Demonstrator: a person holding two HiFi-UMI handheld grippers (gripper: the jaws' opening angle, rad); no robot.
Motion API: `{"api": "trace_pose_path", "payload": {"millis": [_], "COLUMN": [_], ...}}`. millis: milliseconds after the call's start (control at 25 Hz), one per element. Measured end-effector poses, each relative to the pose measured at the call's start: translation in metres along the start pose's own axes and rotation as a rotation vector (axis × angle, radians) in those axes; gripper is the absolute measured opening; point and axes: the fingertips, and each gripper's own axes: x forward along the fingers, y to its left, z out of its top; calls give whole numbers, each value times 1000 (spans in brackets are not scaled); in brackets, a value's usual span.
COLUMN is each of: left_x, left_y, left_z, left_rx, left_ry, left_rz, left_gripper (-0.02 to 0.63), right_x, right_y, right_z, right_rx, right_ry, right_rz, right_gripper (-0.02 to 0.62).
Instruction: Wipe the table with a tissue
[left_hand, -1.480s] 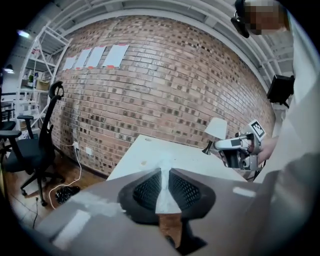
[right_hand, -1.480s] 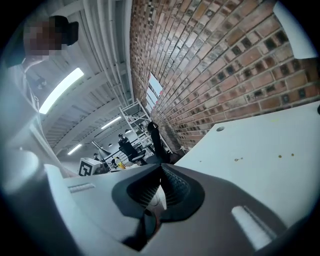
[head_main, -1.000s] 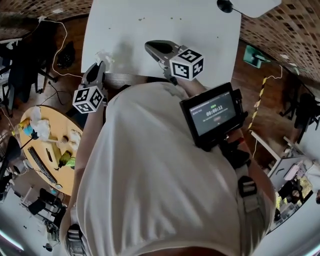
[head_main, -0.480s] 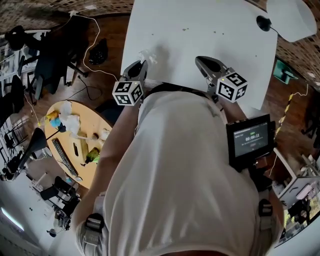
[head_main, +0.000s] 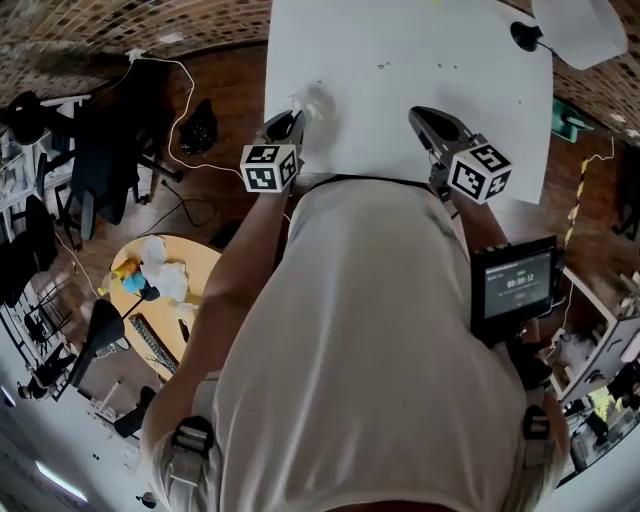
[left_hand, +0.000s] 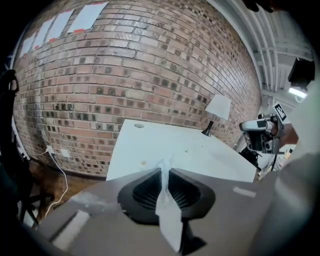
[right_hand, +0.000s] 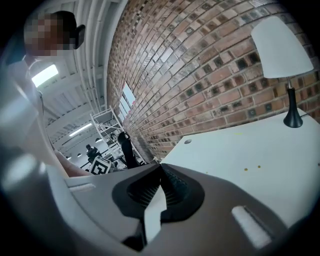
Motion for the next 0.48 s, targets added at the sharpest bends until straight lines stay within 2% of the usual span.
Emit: {"api": "trace_pose_path", "payload": {"millis": [200,480], "left_x": [24,59], "left_y": [12,25], "left_z": [2,2], "left_rx": [81,161], "left_ry": [61,138], "left_rz": [-39,-36], "left_gripper": [48,48], "right_x": [-3,-9], "right_y": [-3,-3], "right_z": [-3,-7], "right_rx": [7,42], "right_ry": [-31,-71], "right_rz": [-72,-139], "right_gripper": [8,8]}}
